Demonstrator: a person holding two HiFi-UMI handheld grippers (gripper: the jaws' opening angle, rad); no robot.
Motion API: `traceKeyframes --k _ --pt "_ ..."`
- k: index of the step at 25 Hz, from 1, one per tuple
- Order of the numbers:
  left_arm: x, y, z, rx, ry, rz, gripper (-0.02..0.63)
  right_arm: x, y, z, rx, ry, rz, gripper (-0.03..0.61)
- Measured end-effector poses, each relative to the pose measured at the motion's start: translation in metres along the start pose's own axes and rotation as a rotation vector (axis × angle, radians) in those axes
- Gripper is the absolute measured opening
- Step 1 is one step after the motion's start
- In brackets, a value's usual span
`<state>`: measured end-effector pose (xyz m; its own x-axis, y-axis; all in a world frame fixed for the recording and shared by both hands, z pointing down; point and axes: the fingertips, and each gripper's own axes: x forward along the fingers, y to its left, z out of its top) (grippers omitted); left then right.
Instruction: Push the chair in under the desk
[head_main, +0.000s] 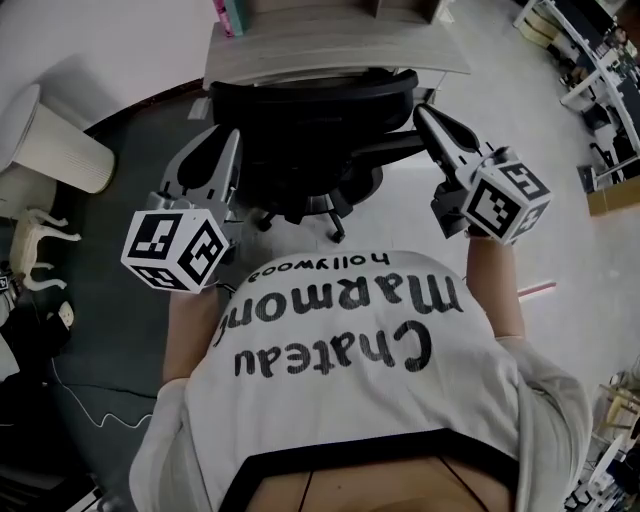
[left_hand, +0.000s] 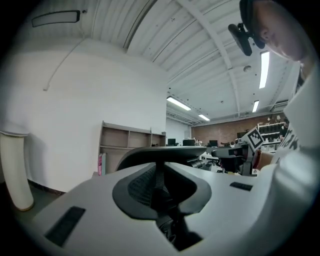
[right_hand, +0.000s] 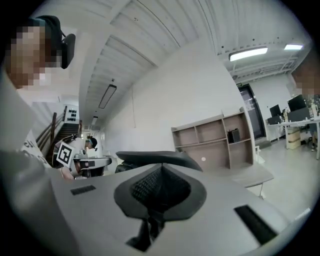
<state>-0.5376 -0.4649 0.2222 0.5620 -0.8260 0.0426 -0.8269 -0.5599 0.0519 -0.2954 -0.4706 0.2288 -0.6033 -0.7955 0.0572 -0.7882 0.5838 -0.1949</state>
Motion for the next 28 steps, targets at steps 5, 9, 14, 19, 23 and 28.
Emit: traceKeyframes --k 5,9,14,19,23,28 --pt "0.003 0.007 0.002 -0.05 -0.018 0.055 0.038 -0.001 -0.015 0.009 0.052 -0.06 -0.128 0.012" --pt "0.004 0.012 -0.001 -0.075 -0.019 0.099 0.032 0.001 -0.019 0.007 0.063 -0.076 -0.174 0.012" --pt "0.005 0.018 -0.01 -0.088 0.005 0.135 0.032 0.006 -0.021 -0.003 0.009 -0.042 -0.217 0.012" --pt "0.001 0.024 -0.022 -0.107 0.025 0.161 0.032 0.005 -0.031 -0.019 -0.022 0.013 -0.265 0.012" --pt "-0.002 0.027 -0.03 -0.119 0.04 0.173 0.032 0.003 -0.035 -0.025 -0.018 0.028 -0.282 0.011" --pt "-0.004 0.031 -0.032 -0.128 0.044 0.187 0.032 0.0 -0.041 -0.026 0.001 0.029 -0.295 0.011"
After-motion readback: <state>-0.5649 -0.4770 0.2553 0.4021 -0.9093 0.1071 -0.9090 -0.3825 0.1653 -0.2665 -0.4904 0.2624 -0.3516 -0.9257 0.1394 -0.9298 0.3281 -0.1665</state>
